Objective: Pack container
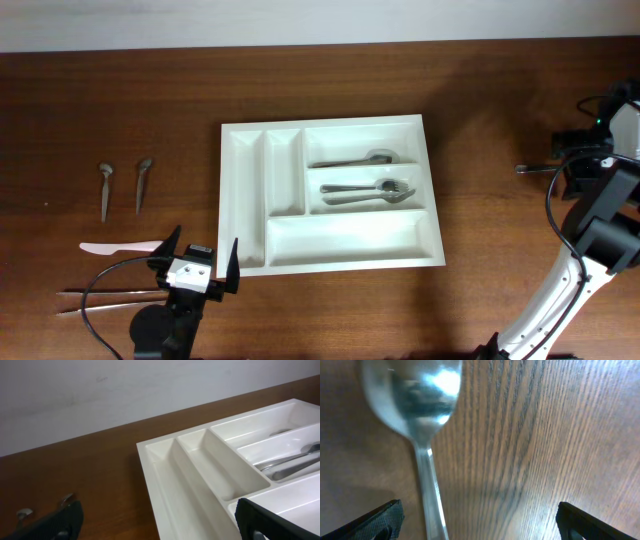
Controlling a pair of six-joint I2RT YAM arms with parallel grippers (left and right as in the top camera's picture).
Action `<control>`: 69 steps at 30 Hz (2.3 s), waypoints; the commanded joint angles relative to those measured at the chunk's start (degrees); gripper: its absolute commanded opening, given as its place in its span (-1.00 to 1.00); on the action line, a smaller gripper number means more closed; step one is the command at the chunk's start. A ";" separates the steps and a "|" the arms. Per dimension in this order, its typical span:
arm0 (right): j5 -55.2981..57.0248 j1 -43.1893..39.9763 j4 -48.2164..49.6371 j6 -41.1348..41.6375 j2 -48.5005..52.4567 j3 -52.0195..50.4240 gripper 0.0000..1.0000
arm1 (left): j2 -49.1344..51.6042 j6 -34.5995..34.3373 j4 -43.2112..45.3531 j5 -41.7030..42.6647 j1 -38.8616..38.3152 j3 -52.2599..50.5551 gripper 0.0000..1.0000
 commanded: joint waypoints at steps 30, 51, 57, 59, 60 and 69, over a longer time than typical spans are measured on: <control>2.73 -0.20 1.03 -0.66 1.99 -0.20 0.06 | -0.44 0.94 0.20 -0.39 0.24 -0.42 0.98; 2.69 -0.15 2.99 -0.66 1.99 -0.20 -0.92 | -0.44 0.94 0.22 -0.39 0.24 -0.42 0.98; 2.69 -0.15 2.91 -0.68 1.97 0.83 -0.92 | -0.44 0.94 0.22 -0.39 0.24 -0.42 0.98; 2.47 -0.09 1.99 -0.68 1.97 2.58 -0.93 | -0.44 0.94 0.22 -0.39 0.24 -0.42 0.98; 2.45 -0.04 1.27 -0.68 1.97 3.74 -0.92 | -0.44 0.94 0.20 -0.39 0.24 -0.42 0.98; 2.47 2.56 -7.30 -2.19 1.88 20.85 -0.92 | -0.44 0.94 0.20 -0.39 0.24 -0.42 0.98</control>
